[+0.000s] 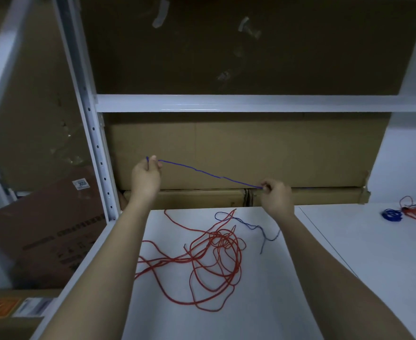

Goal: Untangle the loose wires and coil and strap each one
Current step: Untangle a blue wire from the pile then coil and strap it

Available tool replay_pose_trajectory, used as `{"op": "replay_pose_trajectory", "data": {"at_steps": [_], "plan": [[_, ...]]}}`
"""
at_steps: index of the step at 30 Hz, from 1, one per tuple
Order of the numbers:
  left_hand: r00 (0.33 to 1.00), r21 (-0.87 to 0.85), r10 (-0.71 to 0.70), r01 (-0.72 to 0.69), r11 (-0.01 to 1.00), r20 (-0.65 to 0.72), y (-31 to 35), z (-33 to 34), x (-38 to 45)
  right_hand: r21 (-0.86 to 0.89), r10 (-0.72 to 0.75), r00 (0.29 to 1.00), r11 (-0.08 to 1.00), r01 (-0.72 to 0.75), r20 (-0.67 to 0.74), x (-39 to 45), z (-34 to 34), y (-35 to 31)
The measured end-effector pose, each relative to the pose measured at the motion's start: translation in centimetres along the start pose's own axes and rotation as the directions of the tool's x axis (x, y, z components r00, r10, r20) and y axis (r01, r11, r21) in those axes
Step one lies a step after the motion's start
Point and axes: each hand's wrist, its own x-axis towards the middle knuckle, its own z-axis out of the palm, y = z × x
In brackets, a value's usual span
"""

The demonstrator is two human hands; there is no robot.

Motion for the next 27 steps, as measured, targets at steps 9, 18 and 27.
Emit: {"op": "replay_pose_trajectory", "data": {"at_steps": [9, 18, 27], "plan": [[0.974, -0.025, 0.067, -0.063, 0.998, 0.217, 2.9, 2.5, -1.3, -0.323, 0.023, 0.809, 0.923, 0.208, 0.588, -3.5, 2.4, -3.6], [0.925, 0.117, 0.140, -0.193, 0.974, 0.353, 2.9, 5.4, -2.9, 0.491, -0.193, 0.894, 0.871, -0.033, 0.403, -4.0, 2.1, -8.4], [0.932, 0.037, 0.022, -0.038, 0.999, 0.362, 2.0, 2.2, -2.3, 0.066, -0.172, 0.896, 0.985, 0.159, 0.409, -0.9, 0.0, -4.6]]}}
